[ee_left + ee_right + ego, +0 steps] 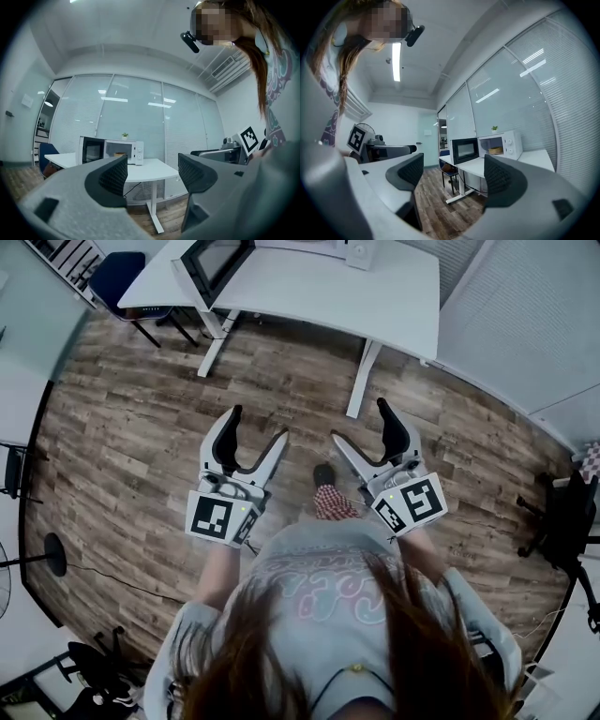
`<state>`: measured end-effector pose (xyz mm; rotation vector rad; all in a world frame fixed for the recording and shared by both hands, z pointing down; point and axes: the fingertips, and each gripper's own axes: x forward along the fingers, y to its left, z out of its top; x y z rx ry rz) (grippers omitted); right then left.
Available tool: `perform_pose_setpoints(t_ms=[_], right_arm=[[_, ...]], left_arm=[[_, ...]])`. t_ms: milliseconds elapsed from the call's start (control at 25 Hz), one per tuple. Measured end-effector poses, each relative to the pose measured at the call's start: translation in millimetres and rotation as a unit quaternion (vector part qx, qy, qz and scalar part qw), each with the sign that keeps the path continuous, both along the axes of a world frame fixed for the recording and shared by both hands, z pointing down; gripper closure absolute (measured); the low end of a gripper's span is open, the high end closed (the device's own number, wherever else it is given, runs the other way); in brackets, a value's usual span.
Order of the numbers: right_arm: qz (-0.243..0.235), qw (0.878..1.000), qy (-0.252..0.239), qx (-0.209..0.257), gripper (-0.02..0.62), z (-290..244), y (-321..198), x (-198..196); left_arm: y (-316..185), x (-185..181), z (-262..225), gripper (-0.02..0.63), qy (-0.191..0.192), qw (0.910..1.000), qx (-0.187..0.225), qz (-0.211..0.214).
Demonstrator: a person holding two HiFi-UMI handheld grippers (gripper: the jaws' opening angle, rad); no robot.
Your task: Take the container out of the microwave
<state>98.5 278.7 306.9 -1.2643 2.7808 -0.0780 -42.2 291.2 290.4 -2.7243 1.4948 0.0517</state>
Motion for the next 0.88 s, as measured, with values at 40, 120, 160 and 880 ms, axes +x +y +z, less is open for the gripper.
perform_pose_setpoints(t_ms=[40,120,160,880], right_arm=[[-0.001,1.0,0.002,0.0,0.206,1,-8,-1],[-0.003,1.0,0.002,-0.001,0.206,2,-22,-3],[-0.005,1.0,0.001,0.0,0.206,3,-28,-4],[-0.029,1.0,0.0,0.01,0.206,-11,-145,1]], left_arm=[[-7,-1,0,0.298,0.001,1.0,0.0,-0.002],[-19,-3,0,0.298,-0.001,1.0,0.0,-0.005],[-25,-5,-1,0.298,-0.002,1.0,0.0,-0.007],[-136,-7,-4,0.298,-0.003,0.9992,-0.003,-0.04]])
